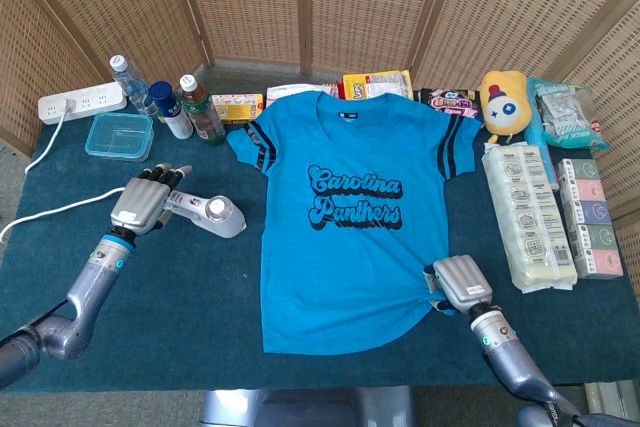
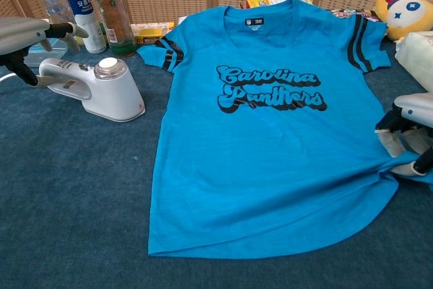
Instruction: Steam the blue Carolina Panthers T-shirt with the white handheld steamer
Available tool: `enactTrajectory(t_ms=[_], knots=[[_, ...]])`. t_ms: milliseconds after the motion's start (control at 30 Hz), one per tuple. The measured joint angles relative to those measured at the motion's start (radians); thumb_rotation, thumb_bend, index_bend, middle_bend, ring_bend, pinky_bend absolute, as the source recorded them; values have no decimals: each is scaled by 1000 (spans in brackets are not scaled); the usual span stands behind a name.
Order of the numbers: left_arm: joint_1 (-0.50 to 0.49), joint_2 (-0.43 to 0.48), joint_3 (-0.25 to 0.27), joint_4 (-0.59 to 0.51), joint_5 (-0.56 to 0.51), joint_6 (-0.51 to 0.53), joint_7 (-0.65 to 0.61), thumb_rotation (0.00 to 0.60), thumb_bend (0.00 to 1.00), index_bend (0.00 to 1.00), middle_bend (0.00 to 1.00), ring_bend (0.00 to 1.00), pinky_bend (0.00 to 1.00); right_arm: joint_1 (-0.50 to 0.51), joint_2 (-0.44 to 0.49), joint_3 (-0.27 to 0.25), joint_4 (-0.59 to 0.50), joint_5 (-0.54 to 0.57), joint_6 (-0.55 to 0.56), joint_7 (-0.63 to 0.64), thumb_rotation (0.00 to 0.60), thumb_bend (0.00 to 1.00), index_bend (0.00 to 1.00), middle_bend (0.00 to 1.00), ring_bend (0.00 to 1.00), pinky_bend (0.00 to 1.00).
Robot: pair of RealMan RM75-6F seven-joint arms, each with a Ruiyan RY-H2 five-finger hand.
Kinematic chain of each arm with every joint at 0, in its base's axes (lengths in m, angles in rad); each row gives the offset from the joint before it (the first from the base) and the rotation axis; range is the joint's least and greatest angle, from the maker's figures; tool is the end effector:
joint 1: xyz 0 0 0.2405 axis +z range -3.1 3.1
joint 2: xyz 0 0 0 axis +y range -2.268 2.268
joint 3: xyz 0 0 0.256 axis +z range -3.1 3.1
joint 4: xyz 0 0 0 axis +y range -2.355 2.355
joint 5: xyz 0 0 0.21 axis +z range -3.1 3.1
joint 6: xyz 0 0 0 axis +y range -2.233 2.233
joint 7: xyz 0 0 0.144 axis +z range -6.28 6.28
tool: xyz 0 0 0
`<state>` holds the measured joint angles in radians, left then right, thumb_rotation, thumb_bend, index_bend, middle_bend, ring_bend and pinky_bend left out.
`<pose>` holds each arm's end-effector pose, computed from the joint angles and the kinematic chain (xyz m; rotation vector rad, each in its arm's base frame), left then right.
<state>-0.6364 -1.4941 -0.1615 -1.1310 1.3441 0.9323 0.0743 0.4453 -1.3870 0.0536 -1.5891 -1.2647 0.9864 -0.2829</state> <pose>-0.2490 0.3736 0.0371 -1.7751 -0.8159 -0.7959 -0.2454 -0.2610 0.0142 1.8368 -1.0820 0.7275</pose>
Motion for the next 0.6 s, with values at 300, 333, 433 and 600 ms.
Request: enactTrajectory(t_ms=[300, 333, 433, 600], knots=[[-51, -84, 15, 138, 43, -23, -57, 600, 367, 85, 234, 135, 240, 4, 7, 1, 4, 7, -1, 10, 600, 367, 701, 660, 736, 865], [-54, -90, 16, 149, 47, -23, -63, 600, 369, 86, 234, 135, 239, 5, 7, 1, 5, 8, -1, 11, 600, 367, 701, 661, 736, 865], [-72, -124, 23, 204, 68, -24, -97, 600, 374, 86, 234, 135, 239, 7, 7, 1, 6, 10, -2, 14, 600, 367, 701, 661, 736, 866], [-103, -179, 34, 293, 98, -24, -148, 600, 376, 86, 233, 135, 239, 8, 8, 1, 6, 16, -1, 15, 600, 367, 706, 661, 737, 867]])
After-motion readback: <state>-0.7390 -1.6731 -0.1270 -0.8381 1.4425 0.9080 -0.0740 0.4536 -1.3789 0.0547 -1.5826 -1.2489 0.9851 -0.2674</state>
